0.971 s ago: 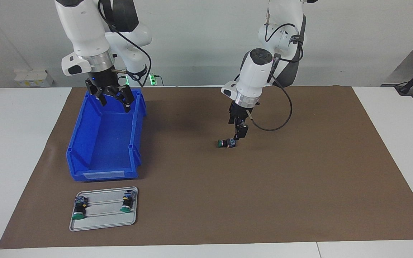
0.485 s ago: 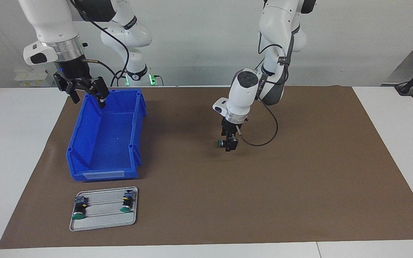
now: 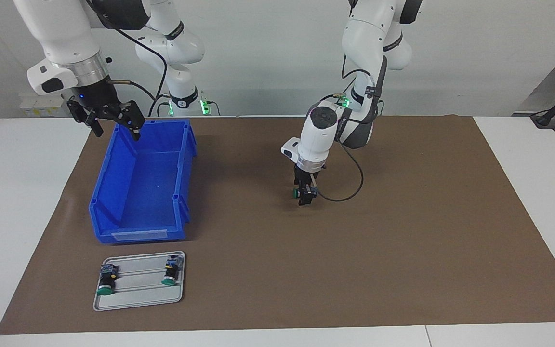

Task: Place and press button with both arms
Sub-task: 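Retract the right gripper over the bin while the left gripper reaches the button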

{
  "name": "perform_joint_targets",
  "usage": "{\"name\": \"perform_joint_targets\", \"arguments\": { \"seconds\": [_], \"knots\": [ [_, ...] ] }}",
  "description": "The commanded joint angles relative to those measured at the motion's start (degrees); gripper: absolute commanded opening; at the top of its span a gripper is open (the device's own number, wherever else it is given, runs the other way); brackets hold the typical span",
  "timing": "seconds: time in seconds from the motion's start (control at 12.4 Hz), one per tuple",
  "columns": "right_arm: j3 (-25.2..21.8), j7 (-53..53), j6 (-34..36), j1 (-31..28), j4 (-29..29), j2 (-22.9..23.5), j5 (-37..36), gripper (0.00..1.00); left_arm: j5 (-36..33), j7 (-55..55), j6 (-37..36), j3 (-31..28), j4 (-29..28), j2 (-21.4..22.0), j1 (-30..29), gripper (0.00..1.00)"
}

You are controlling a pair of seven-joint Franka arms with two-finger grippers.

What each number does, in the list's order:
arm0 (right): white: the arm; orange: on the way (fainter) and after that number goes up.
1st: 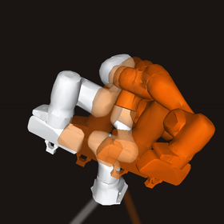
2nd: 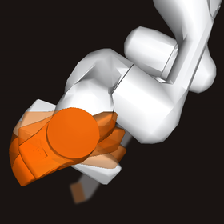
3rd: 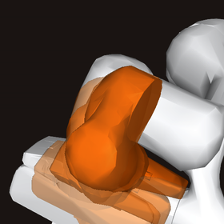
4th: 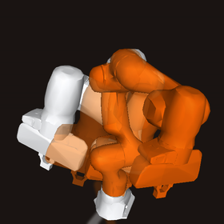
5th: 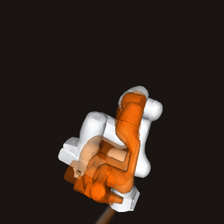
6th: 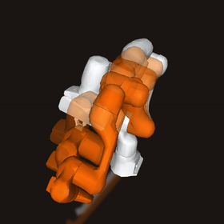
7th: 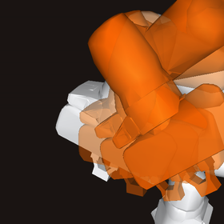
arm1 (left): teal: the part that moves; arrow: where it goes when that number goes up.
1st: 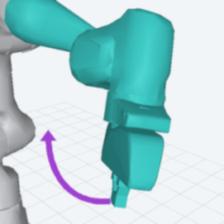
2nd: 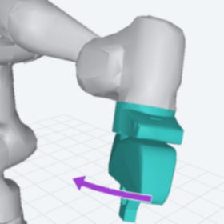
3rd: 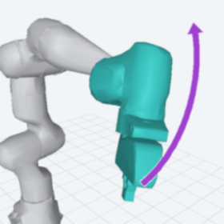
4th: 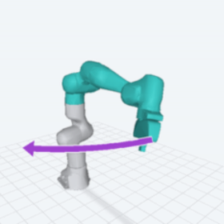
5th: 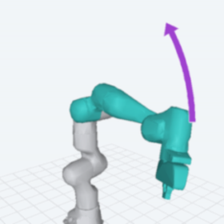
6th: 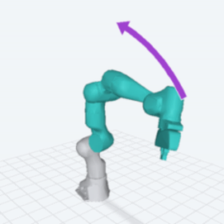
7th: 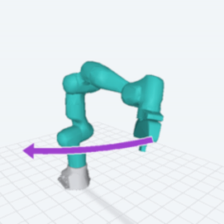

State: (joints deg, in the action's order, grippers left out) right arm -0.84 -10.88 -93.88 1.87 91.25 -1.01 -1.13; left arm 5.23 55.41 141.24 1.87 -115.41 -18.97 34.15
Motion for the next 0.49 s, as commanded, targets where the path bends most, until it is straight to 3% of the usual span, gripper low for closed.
{"name": "perform_joint_targets", "arguments": {
  "seconds": [0.0, 0.16, 0.4],
  "knots": [
    [0.31, 1.74, 1.07, -0.73, -0.02, -0.49, 0.34, 1.00, -0.31, -0.74, 5.08, -0.90, -4.81, 0.86, 1.01, 0.92],
    [0.40, 4.36, 1.07, -0.82, 1.82, -1.53, 0.43, 1.00, -0.31, -0.74, 6.94, -0.90, -5.87, 0.86, 1.45, 0.90],
    [0.40, 4.46, 1.07, -0.82, 2.71, -2.33, 1.05, 1.00, -0.31, -0.74, 7.73, -0.90, -5.53, 0.78, 1.71, 0.79]
  ]
}}
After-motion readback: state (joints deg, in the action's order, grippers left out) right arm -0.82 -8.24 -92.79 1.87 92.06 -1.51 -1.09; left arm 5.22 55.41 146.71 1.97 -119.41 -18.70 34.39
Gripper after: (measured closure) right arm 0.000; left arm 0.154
